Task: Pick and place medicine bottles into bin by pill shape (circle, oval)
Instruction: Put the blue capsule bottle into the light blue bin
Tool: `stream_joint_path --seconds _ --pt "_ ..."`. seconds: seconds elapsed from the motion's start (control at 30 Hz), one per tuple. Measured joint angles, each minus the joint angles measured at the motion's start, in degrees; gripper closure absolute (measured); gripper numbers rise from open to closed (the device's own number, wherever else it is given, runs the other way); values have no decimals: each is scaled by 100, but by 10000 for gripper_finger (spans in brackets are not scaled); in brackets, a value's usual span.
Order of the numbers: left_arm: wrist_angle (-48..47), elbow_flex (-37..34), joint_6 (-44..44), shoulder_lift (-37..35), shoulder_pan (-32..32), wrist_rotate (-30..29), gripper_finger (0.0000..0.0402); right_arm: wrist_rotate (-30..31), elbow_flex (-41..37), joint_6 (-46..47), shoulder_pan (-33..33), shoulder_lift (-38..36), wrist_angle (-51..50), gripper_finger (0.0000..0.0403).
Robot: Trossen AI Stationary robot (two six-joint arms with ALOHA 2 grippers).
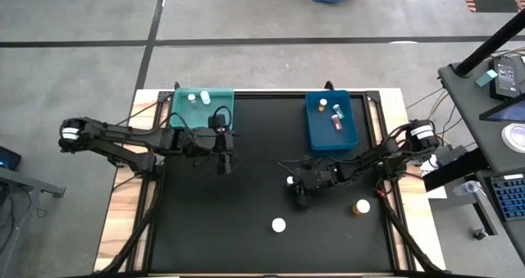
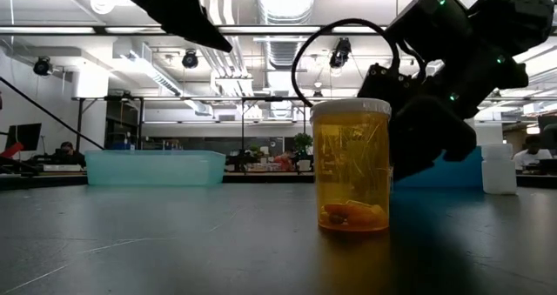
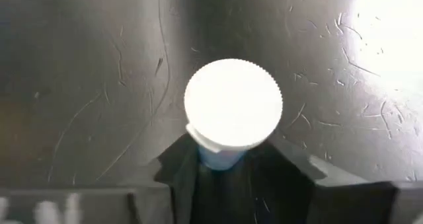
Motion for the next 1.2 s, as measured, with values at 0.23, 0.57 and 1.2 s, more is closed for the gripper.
stream_joint_path --seconds 0.23,0.57,1.2 --pt "3 0 0 0 0 0 173 -15 6 -49 0 -32 -16 313" --pt "13 -15 -7 0 -7 196 173 -14 608 -228 -193 -229 -688 306" --pt "2557 -1119 -117 66 -4 1291 173 -189 1988 -1409 -879 -211 -924 306"
